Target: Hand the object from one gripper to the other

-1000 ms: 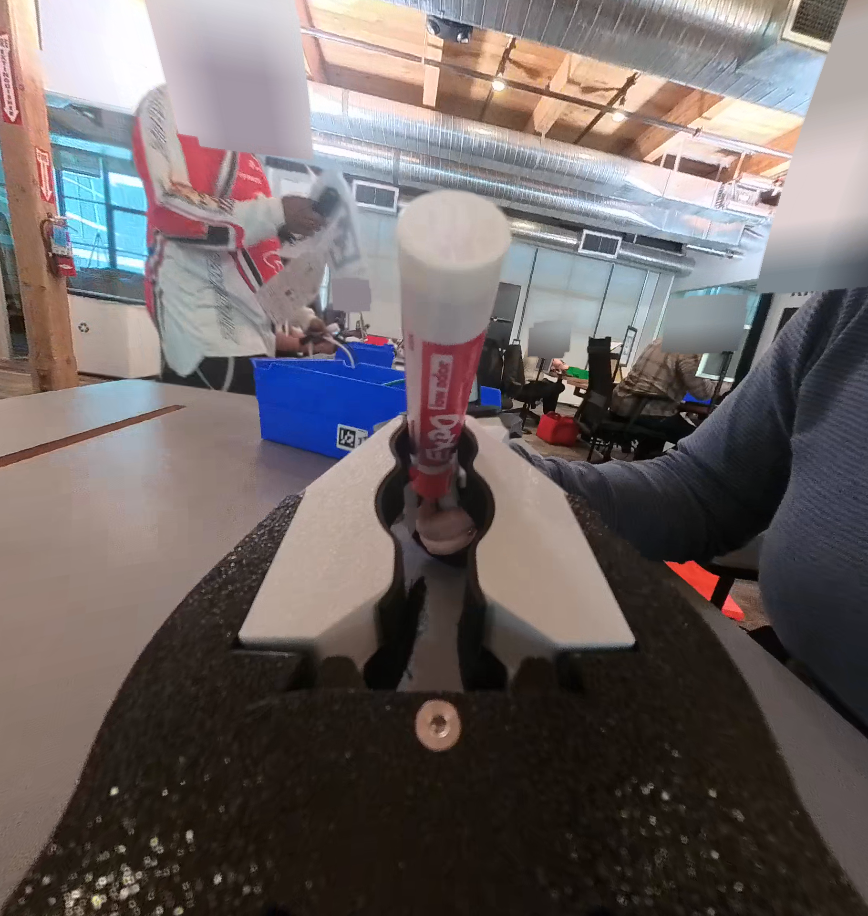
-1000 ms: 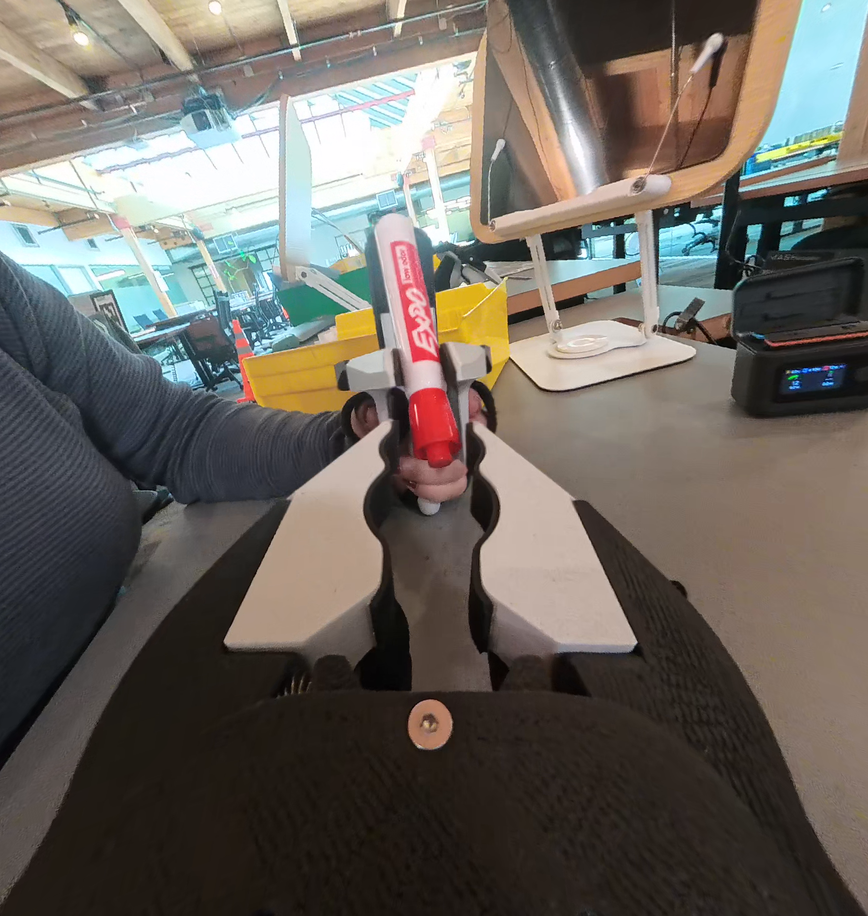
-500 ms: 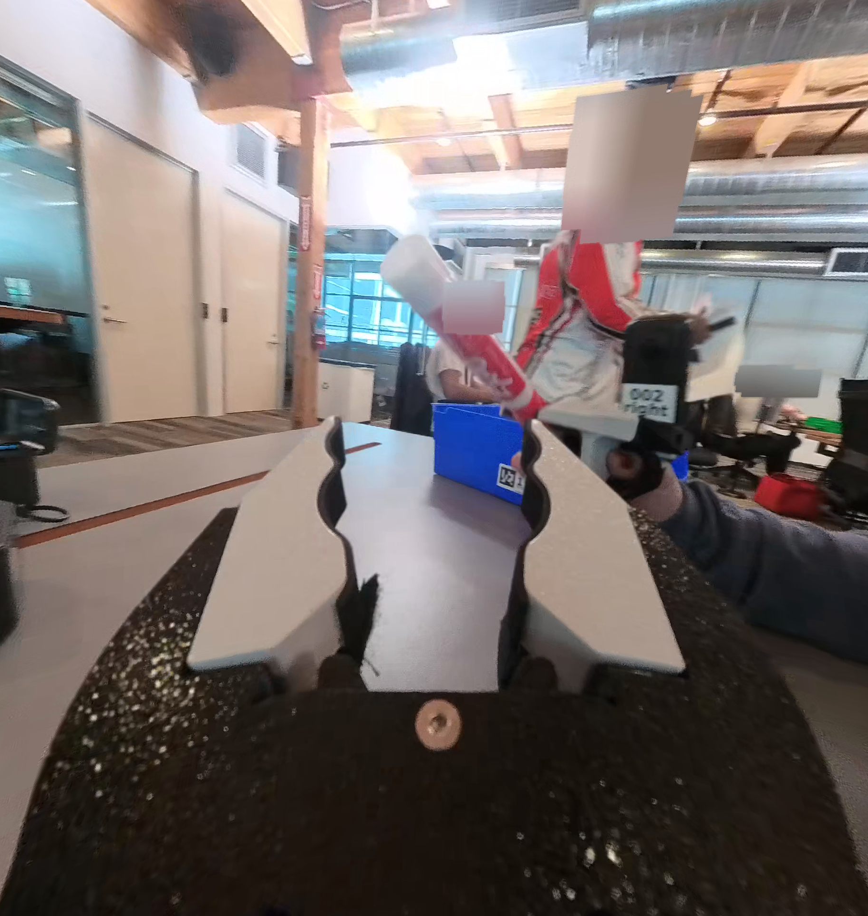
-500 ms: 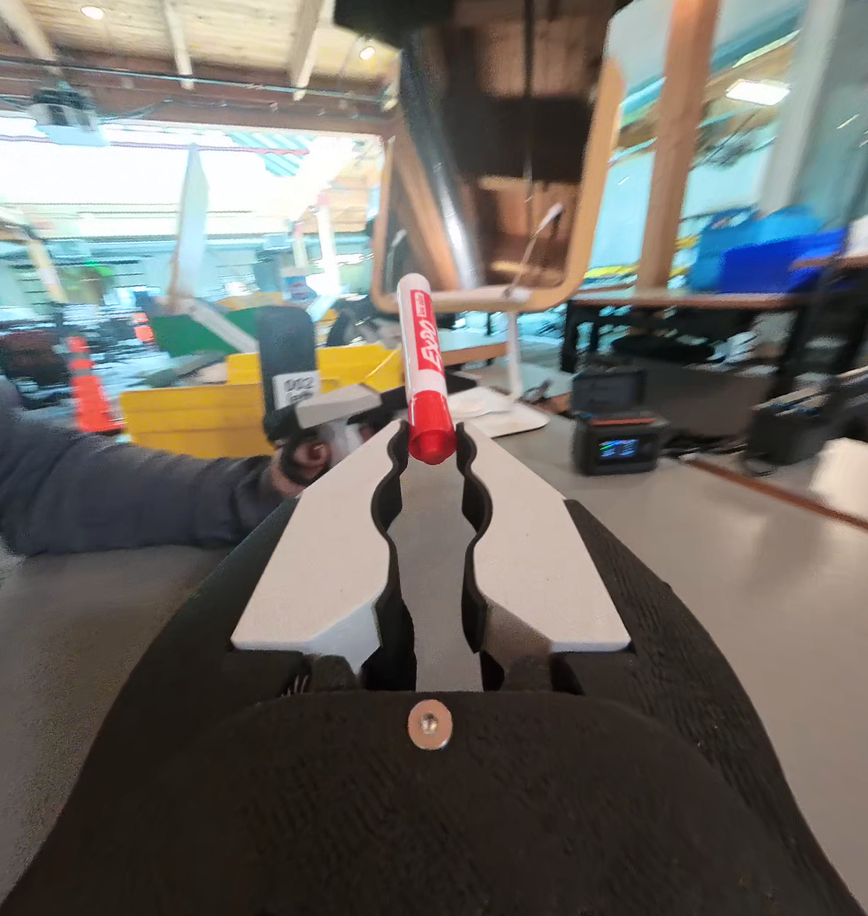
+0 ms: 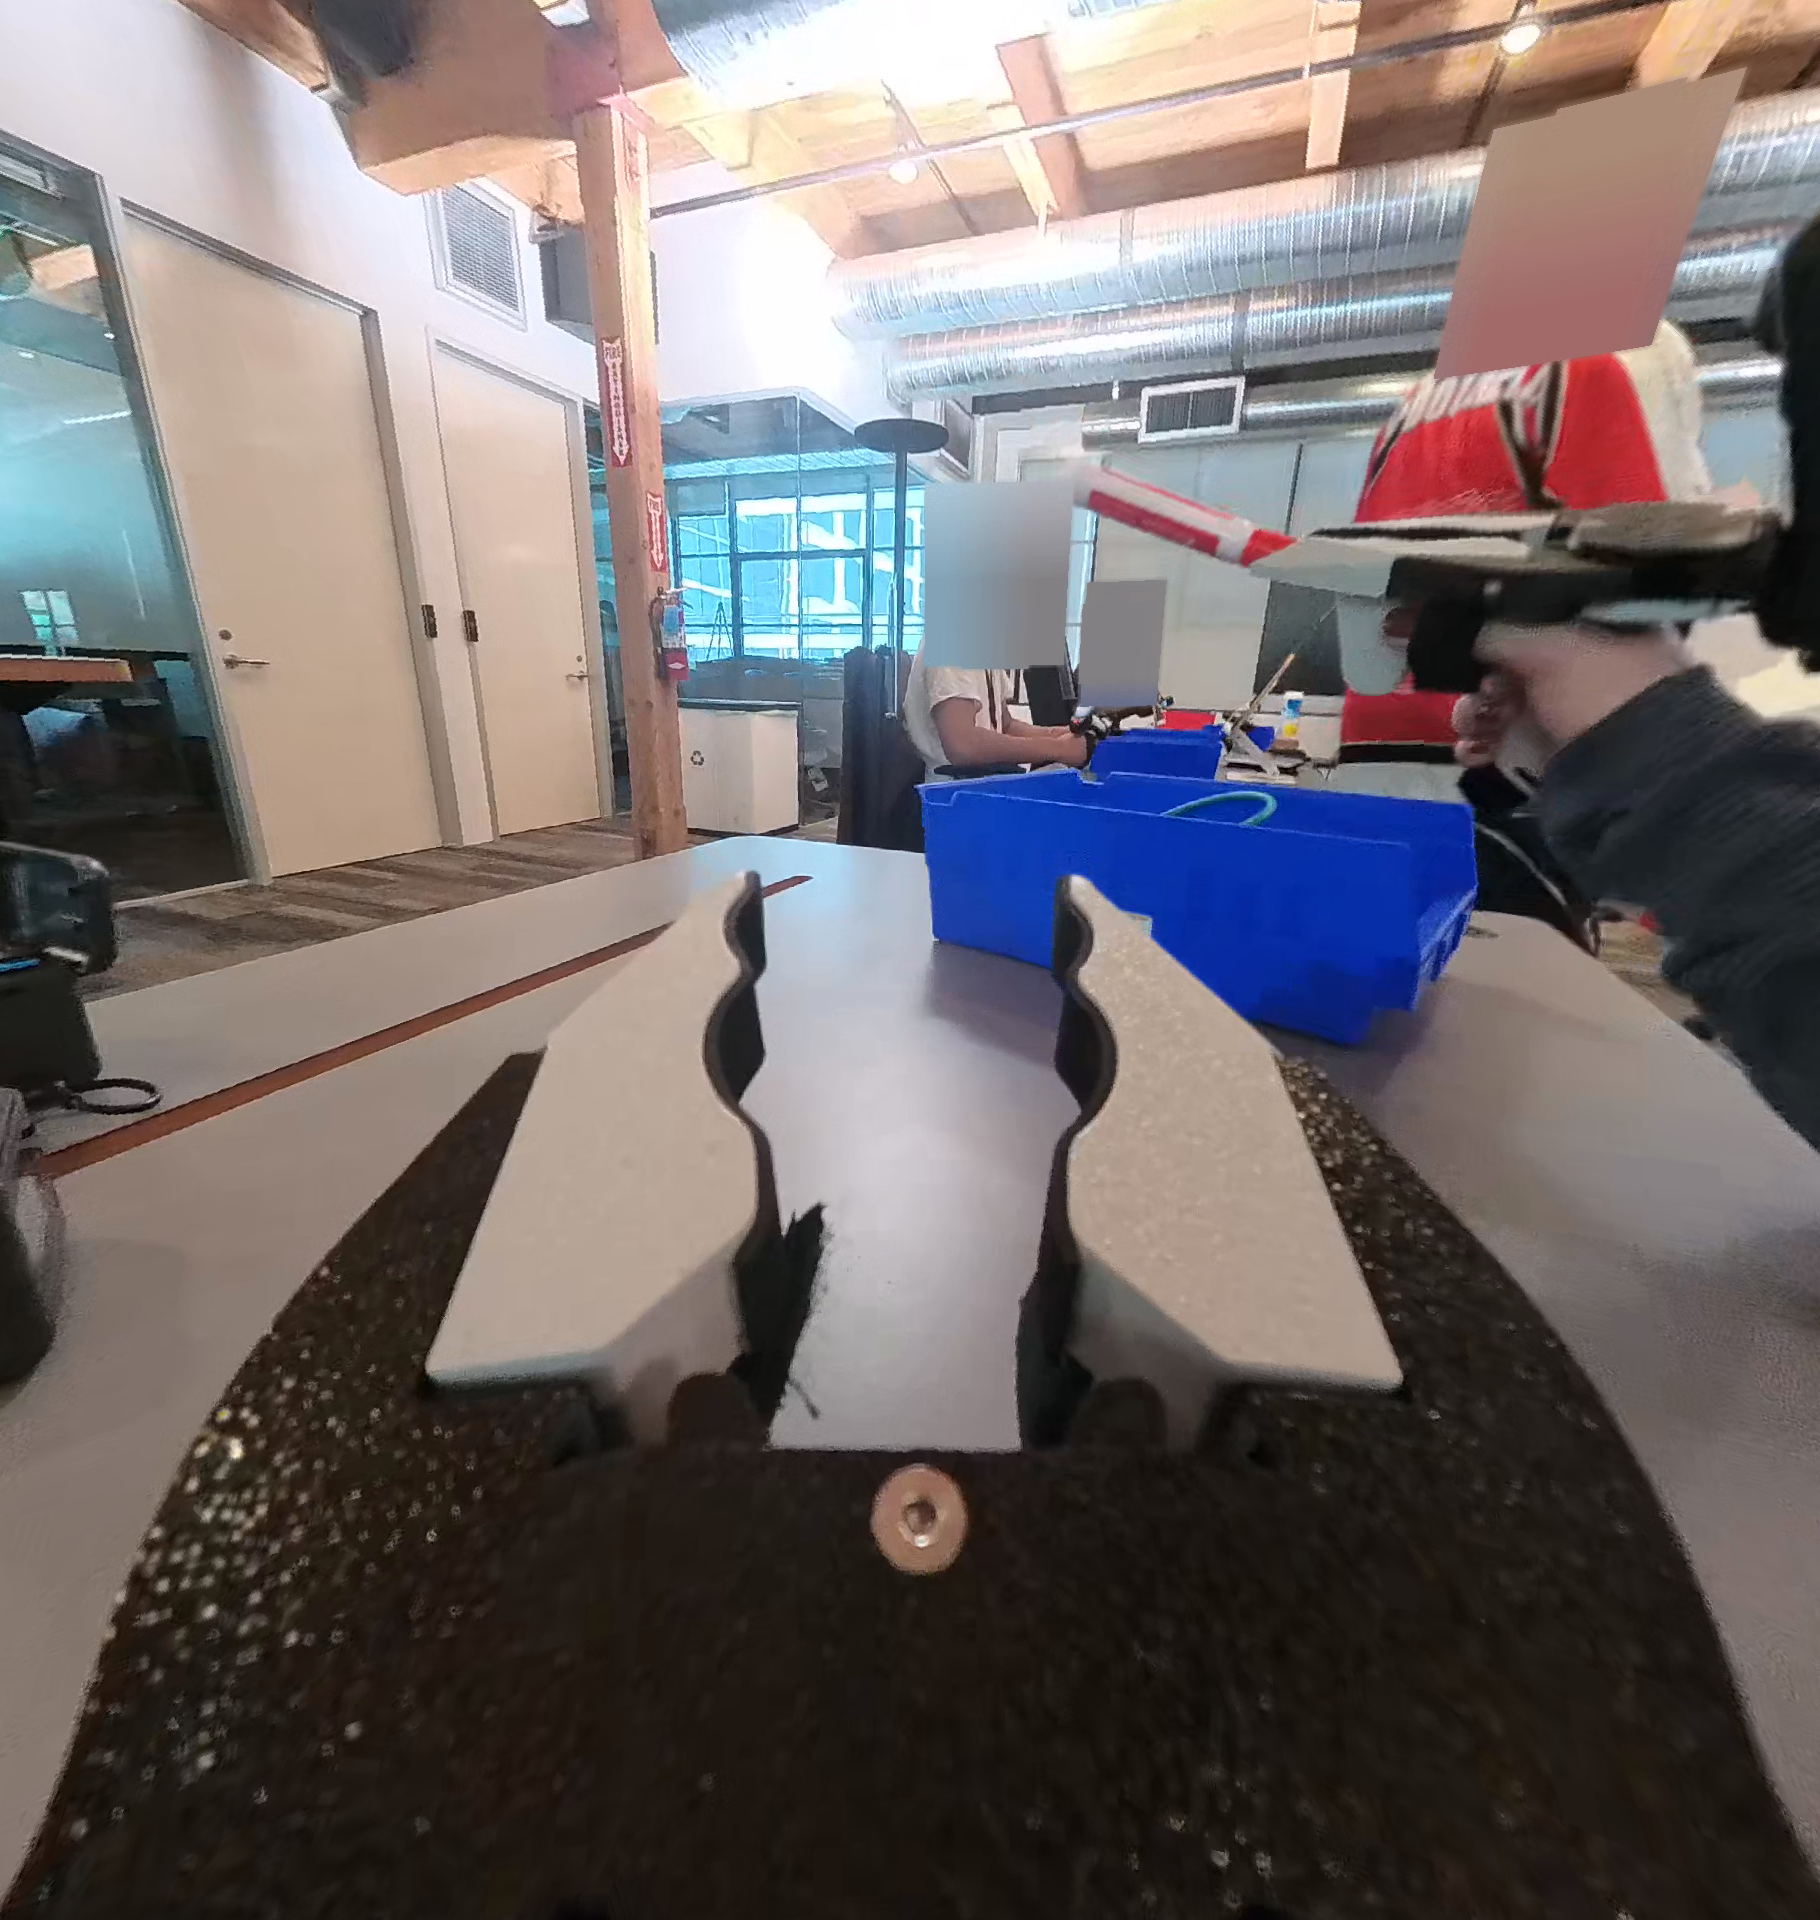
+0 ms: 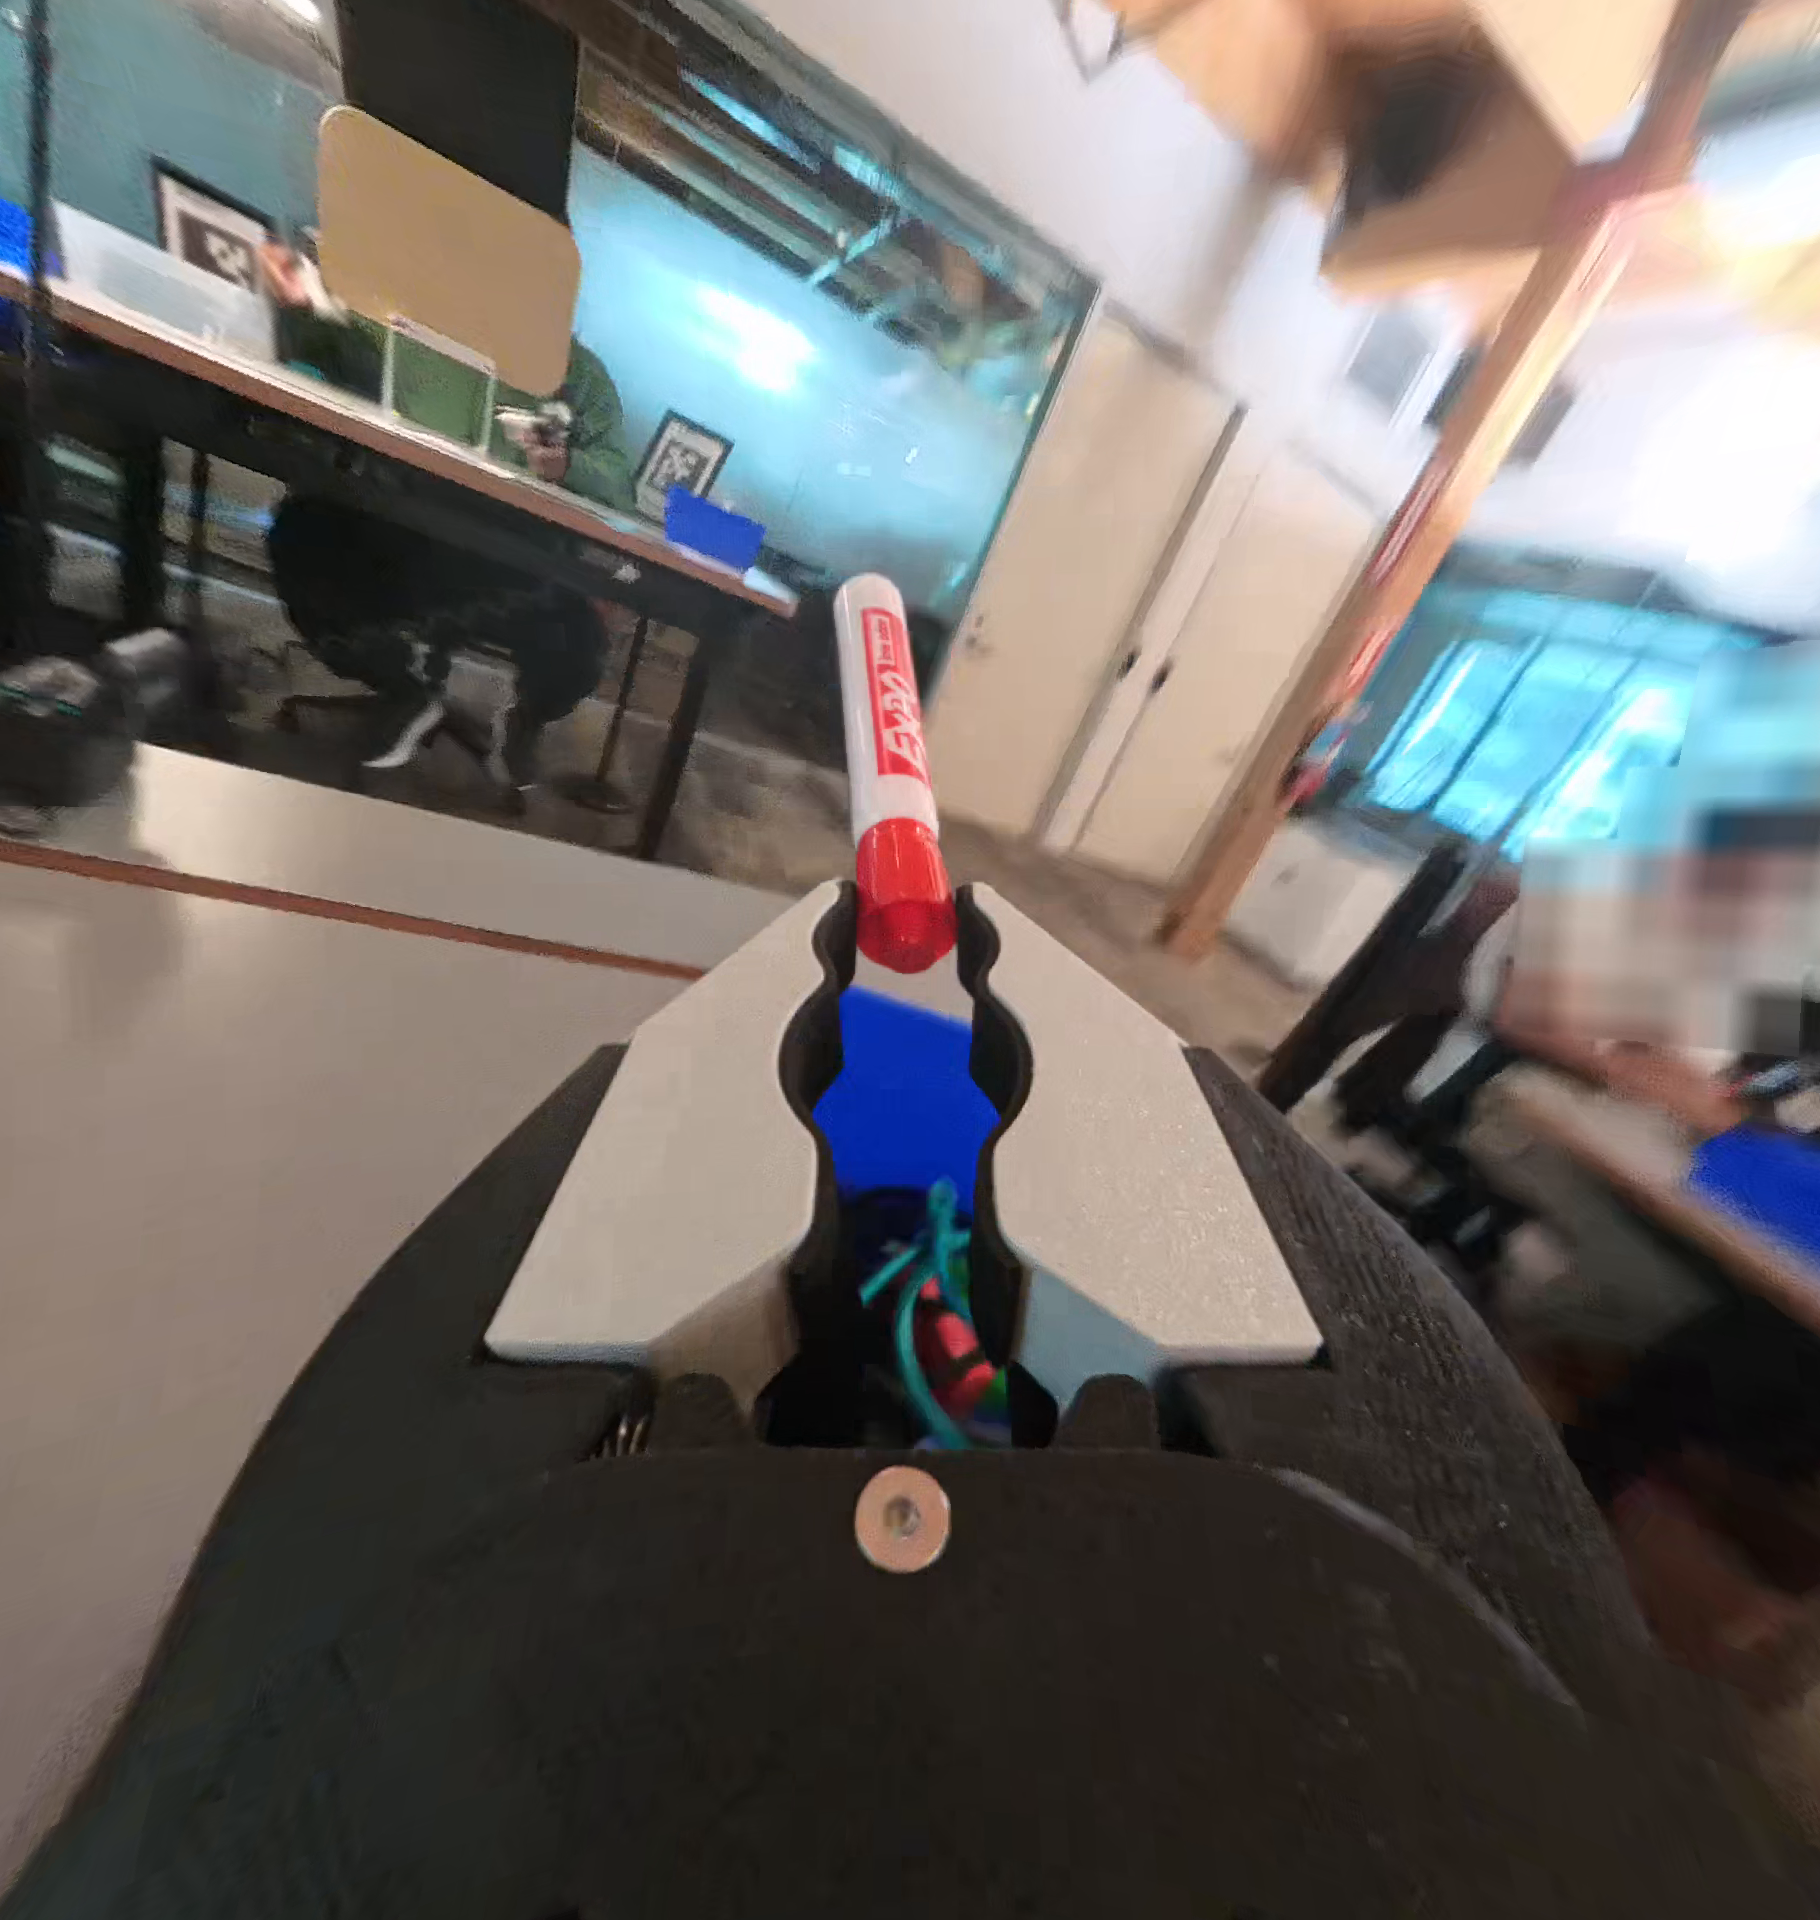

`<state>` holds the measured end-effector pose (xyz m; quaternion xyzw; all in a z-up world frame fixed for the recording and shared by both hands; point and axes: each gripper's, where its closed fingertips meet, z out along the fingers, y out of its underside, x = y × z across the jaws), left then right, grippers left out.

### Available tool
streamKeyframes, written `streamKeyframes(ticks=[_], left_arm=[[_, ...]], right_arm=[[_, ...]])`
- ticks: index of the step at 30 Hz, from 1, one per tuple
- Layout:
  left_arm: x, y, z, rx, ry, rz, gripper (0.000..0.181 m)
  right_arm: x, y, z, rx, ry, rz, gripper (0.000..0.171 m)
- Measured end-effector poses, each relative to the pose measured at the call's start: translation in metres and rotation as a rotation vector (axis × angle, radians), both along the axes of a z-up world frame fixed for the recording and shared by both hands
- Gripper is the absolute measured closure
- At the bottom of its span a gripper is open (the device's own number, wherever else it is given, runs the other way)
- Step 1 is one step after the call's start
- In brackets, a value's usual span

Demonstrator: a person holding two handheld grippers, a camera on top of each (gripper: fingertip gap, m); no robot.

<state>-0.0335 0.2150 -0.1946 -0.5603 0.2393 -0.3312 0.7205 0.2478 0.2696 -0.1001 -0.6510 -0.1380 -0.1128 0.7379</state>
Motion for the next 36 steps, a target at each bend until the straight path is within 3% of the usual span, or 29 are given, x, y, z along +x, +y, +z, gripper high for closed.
streamKeyframes(ticks=[4, 7, 14, 17, 20, 24, 27, 29, 31, 33, 36], left_arm=[[0.005, -0.002, -0.002, 0.014, 0.038, -0.002, 0.132], [0.005, -0.002, -0.002, 0.016, 0.042, -0.003, 0.135], [0.000, 0.000, 0.000, 0.003, 0.002, -0.001, 0.135], [-0.001, 0.001, 0.000, 0.000, -0.003, 0.002, 0.135], [-0.001, 0.001, 0.000, -0.001, 0.001, 0.009, 0.134], [-0.004, 0.003, 0.000, 0.011, 0.004, 0.052, 0.134], [-0.005, 0.005, 0.000, 0.011, 0.012, 0.082, 0.137], [-0.005, 0.006, -0.001, 0.011, 0.018, 0.088, 0.137], [-0.005, 0.005, -0.001, 0.015, 0.021, 0.090, 0.138], [-0.006, 0.005, 0.000, 0.015, 0.018, 0.095, 0.138], [-0.007, 0.009, -0.002, -0.004, 0.021, 0.111, 0.149]], right_arm=[[0.040, 0.008, -0.055, -0.354, 0.031, -0.117, 0.153], [0.043, 0.007, -0.096, -0.575, 0.094, -0.087, 0.154], [0.040, 0.000, -0.138, -0.835, 0.094, -0.066, 0.154], [0.043, 0.000, -0.124, -0.768, 0.069, -0.122, 0.135], [0.021, 0.004, -0.073, -0.547, 0.031, -0.095, 0.114], [-0.097, 0.009, -0.014, -0.174, -0.045, 0.283, 0.115], [-0.176, 0.017, -0.045, -0.265, 0.058, 0.587, 0.117], [-0.205, 0.032, -0.061, -0.248, 0.238, 0.670, 0.113], [-0.214, 0.043, -0.074, -0.125, 0.312, 0.641, 0.109], [-0.217, 0.042, -0.079, 0.029, 0.223, 0.587, 0.111], [-0.234, 0.028, -0.094, 0.098, 0.020, 0.622, 0.118]])
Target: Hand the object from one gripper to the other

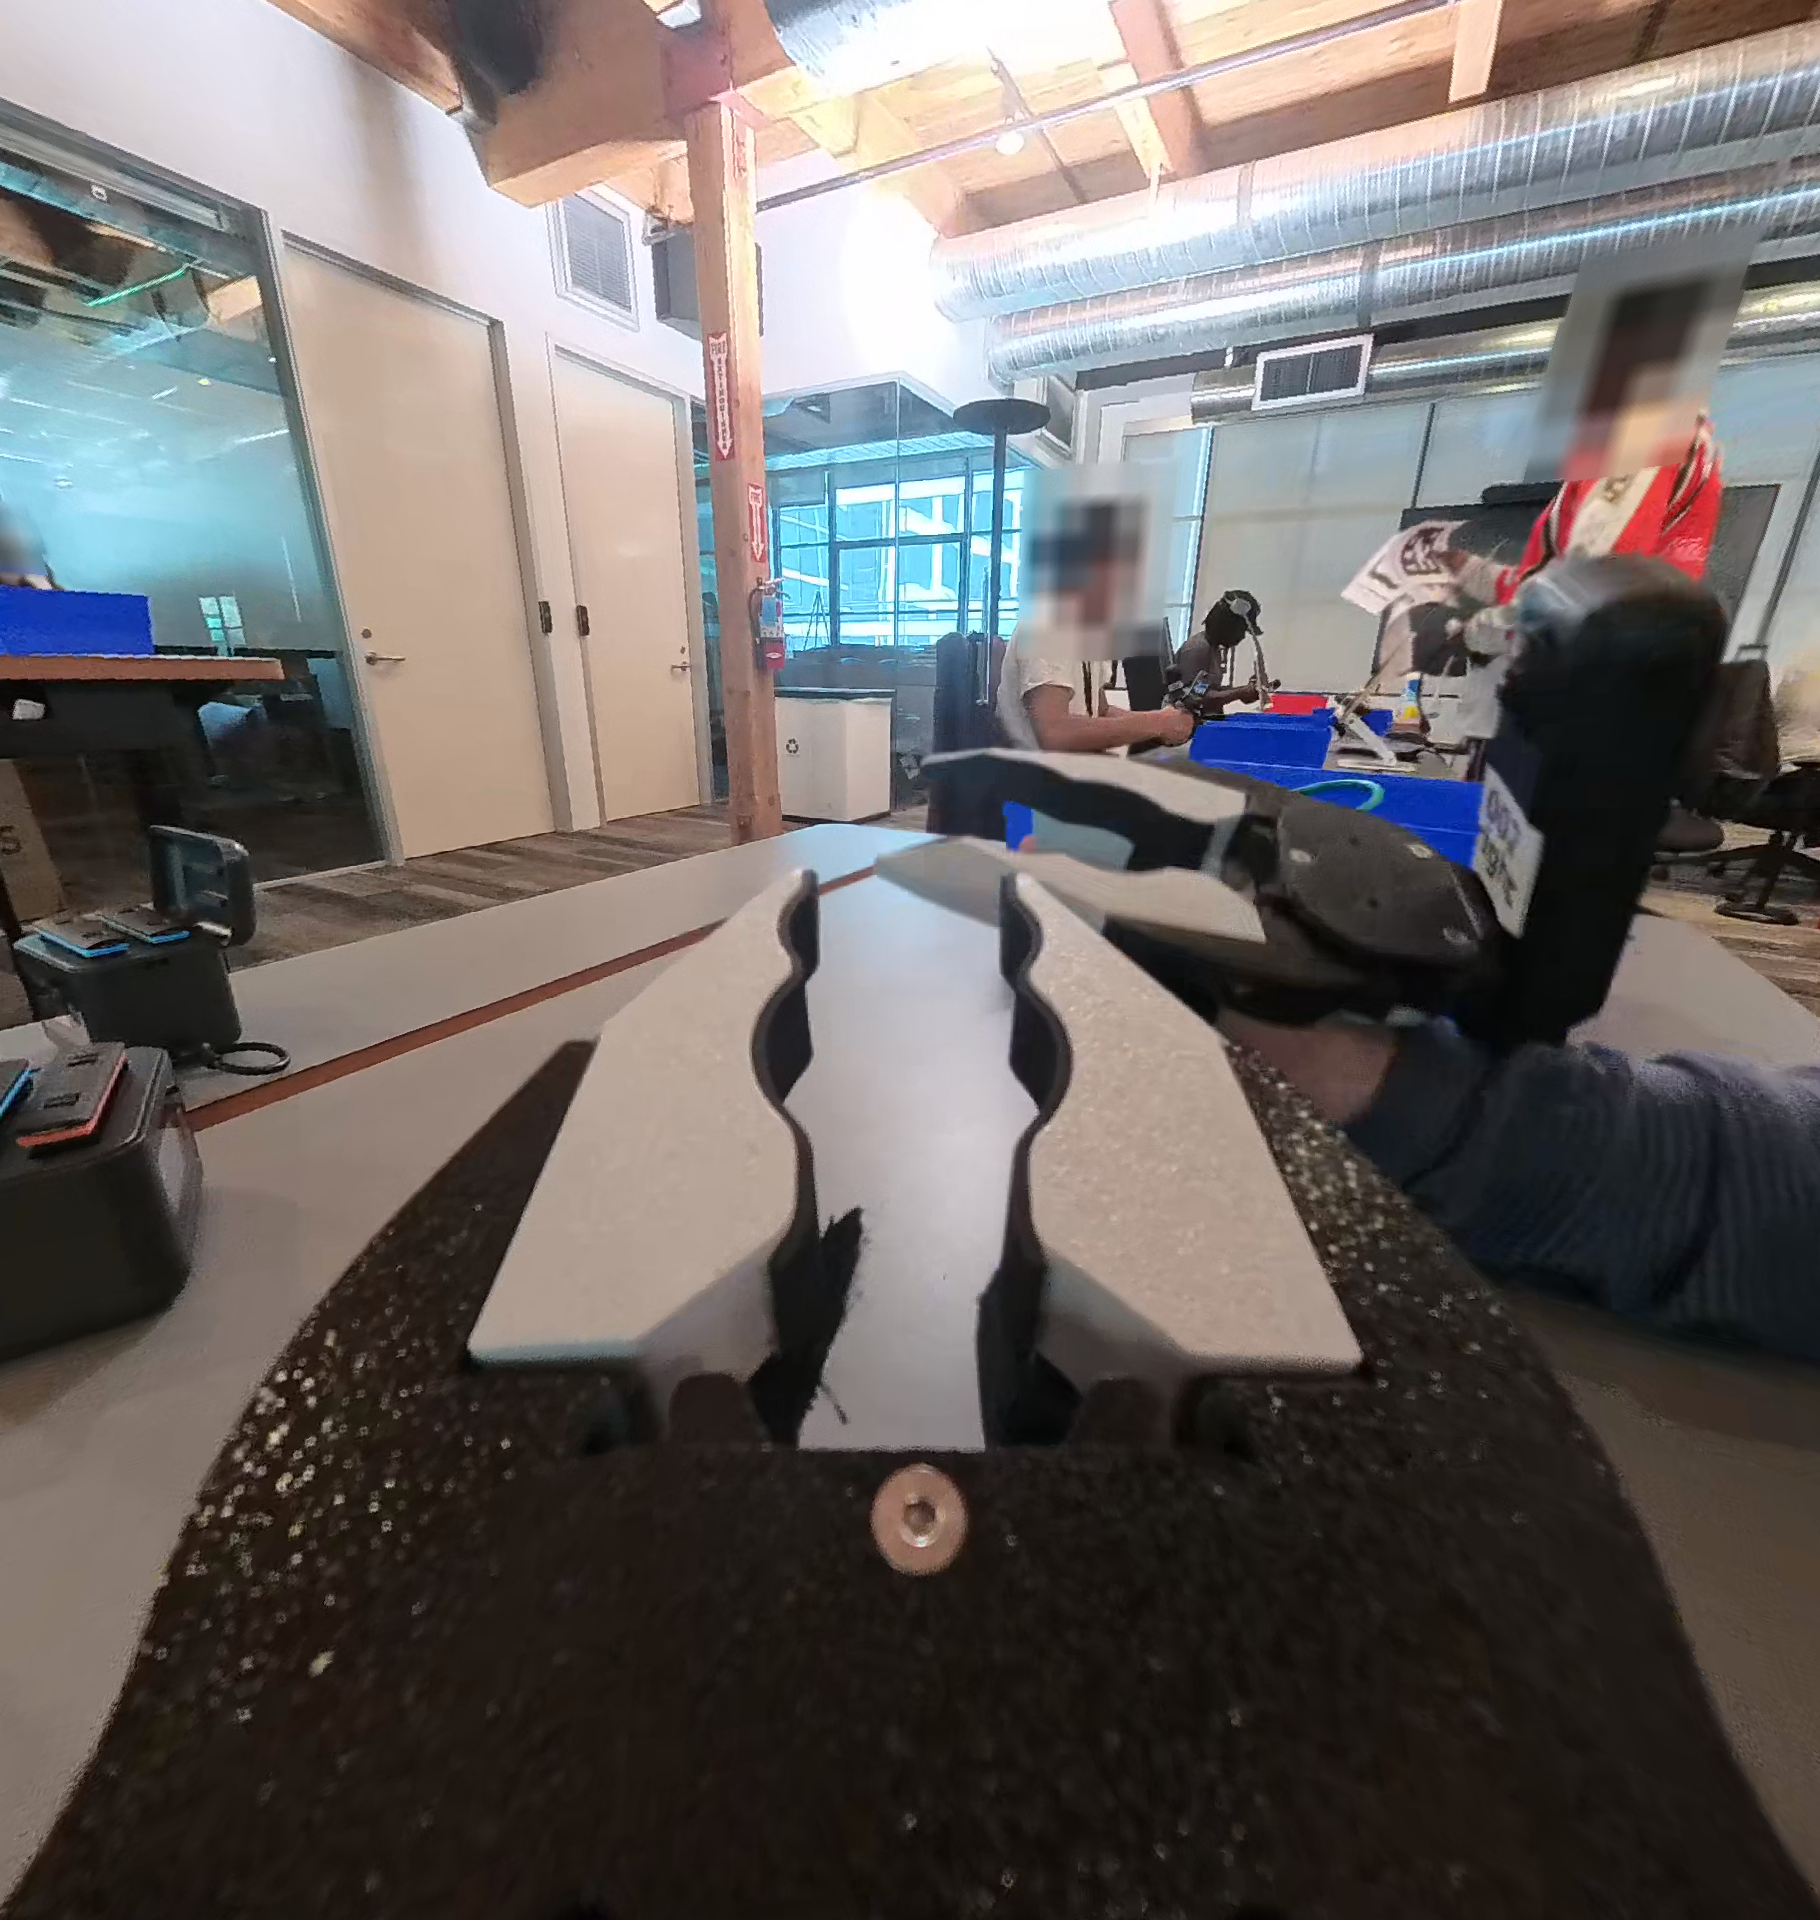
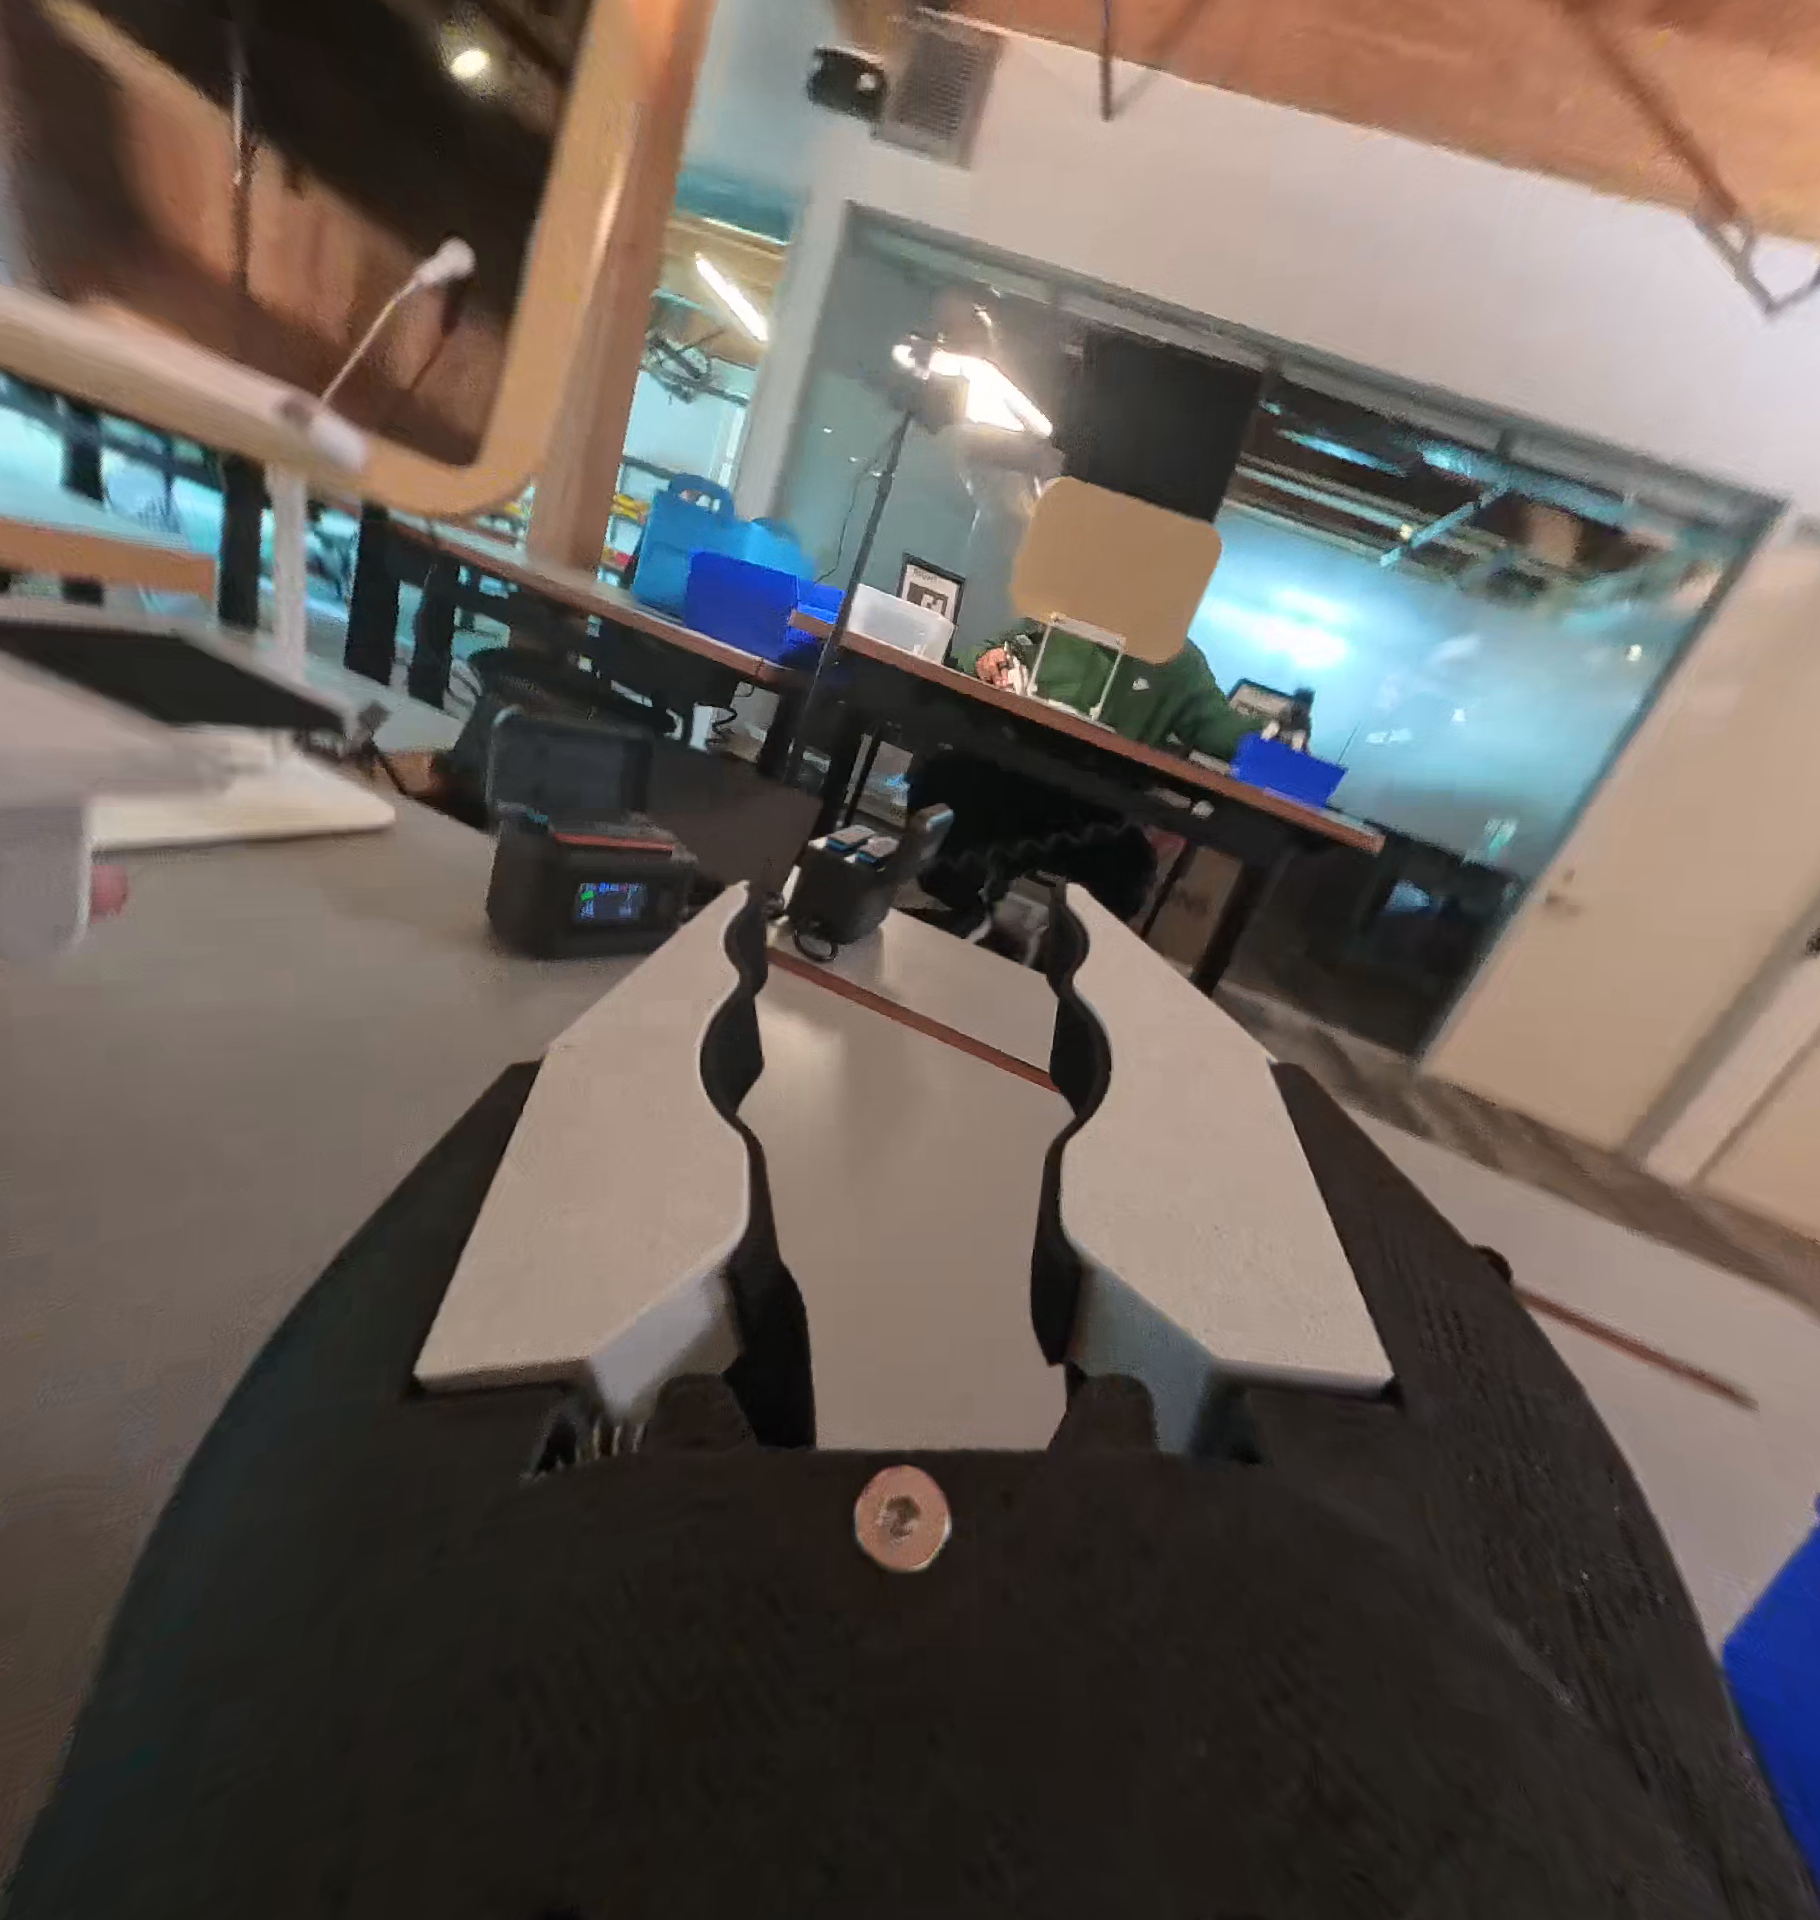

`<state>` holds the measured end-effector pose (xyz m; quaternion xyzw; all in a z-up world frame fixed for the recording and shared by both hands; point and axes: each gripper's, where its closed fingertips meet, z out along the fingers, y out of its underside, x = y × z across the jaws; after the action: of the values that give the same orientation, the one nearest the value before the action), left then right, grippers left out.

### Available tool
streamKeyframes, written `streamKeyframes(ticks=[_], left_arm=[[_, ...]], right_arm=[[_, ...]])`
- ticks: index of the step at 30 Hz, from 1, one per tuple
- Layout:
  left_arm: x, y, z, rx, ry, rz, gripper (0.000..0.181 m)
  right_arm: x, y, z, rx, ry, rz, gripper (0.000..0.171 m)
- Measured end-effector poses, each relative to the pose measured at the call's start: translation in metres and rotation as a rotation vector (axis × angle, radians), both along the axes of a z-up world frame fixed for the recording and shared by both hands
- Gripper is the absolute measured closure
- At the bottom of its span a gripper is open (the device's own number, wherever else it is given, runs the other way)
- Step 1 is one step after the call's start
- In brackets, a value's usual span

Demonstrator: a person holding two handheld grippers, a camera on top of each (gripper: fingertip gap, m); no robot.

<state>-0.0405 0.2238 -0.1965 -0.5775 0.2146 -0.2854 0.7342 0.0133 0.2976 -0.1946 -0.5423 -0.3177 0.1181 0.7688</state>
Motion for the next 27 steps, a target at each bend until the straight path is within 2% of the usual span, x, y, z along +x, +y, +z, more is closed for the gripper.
streamKeyframes(ticks=[3, 6, 10, 12, 15, 18, 20, 23, 24, 26, 27], left_arm=[[0.000, 0.000, 0.000, 0.001, 0.005, 0.004, 0.149], [0.001, 0.000, -0.001, 0.006, 0.020, 0.010, 0.142], [-0.010, 0.019, -0.018, -0.134, 0.160, 0.190, 0.134], [-0.003, 0.011, 0.002, -0.072, 0.167, 0.190, 0.129], [0.002, -0.017, 0.053, 0.060, 0.231, 0.217, 0.131], [-0.022, -0.049, 0.112, 0.147, 0.316, 0.302, 0.129], [-0.058, -0.067, 0.139, 0.170, 0.440, 0.378, 0.132], [-0.118, -0.092, 0.143, 0.166, 0.789, 0.428, 0.146], [-0.145, -0.097, 0.136, 0.144, 0.947, 0.476, 0.156], [-0.203, -0.102, 0.104, 0.012, 1.250, 0.499, 0.153], [-0.231, -0.106, 0.079, -0.123, 1.341, 0.461, 0.152]], right_arm=[[-0.005, -0.004, -0.007, 0.032, -0.039, 0.014, 0.126], [-0.005, -0.003, -0.010, 0.030, -0.050, 0.020, 0.131], [-0.003, -0.003, -0.009, 0.042, -0.049, 0.016, 0.136], [-0.004, -0.001, -0.010, 0.043, -0.060, 0.009, 0.137], [-0.004, 0.000, -0.012, 0.045, -0.078, -0.002, 0.138], [-0.006, 0.001, -0.013, 0.046, -0.099, -0.013, 0.139], [-0.006, 0.001, -0.014, 0.045, -0.106, -0.020, 0.140], [-0.004, 0.003, -0.014, 0.037, -0.095, -0.028, 0.140], [-0.004, 0.004, -0.013, 0.034, -0.088, -0.031, 0.141], [-0.003, 0.005, -0.012, 0.030, -0.076, -0.031, 0.142], [-0.004, 0.006, -0.012, 0.029, -0.072, -0.029, 0.142]])
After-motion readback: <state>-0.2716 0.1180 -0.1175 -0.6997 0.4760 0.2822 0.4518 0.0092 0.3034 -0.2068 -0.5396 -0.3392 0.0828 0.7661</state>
